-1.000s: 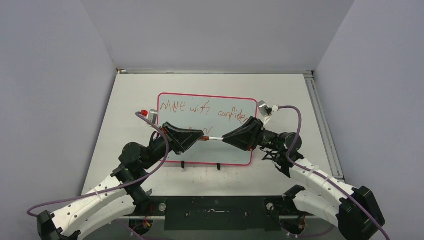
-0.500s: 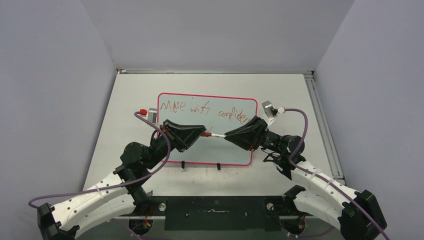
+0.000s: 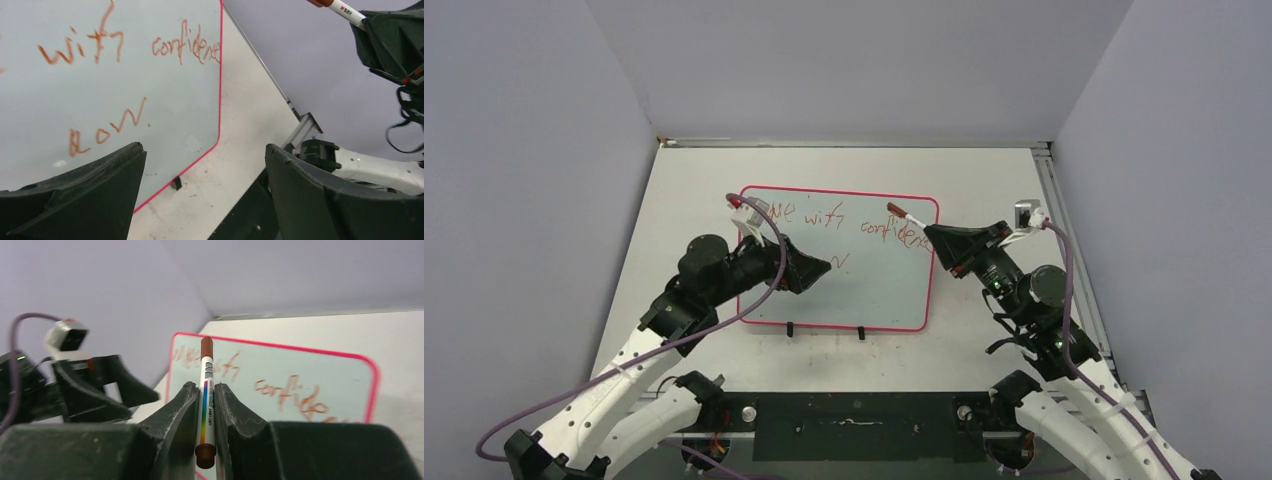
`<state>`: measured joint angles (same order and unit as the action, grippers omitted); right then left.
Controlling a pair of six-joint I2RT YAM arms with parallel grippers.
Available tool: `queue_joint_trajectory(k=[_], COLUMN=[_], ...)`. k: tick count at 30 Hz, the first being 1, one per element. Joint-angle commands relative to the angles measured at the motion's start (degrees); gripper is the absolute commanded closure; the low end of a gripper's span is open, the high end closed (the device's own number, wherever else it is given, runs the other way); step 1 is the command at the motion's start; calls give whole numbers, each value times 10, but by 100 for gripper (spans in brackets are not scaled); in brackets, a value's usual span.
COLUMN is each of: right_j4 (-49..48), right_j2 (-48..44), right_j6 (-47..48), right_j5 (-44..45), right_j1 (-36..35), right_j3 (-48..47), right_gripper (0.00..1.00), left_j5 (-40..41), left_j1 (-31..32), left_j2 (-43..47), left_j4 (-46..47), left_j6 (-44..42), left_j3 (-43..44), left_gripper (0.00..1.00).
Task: Write a sentence on the whiteboard
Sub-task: Place the whiteboard marker at the center of the board.
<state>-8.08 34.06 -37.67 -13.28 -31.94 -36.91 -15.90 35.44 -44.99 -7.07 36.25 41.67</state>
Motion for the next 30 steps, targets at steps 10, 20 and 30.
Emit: queue_joint_trajectory(k=[10, 20, 30], right_j4=[284, 201, 208], right_j2=[48, 111, 115], right_j6=[64, 5, 55], right_j5=[469, 480, 507], right_j1=[1, 17, 23], right_j3=[-12, 110, 73], right_gripper=[95, 80, 8], left_j5=[244, 367, 415], left_j1=[-192, -231, -231], left_j2=[10, 39, 96], left_j4=[-168, -140, -121], left_j6=[-196, -247, -246], left_j3=[132, 56, 27], left_gripper=[3, 3, 4])
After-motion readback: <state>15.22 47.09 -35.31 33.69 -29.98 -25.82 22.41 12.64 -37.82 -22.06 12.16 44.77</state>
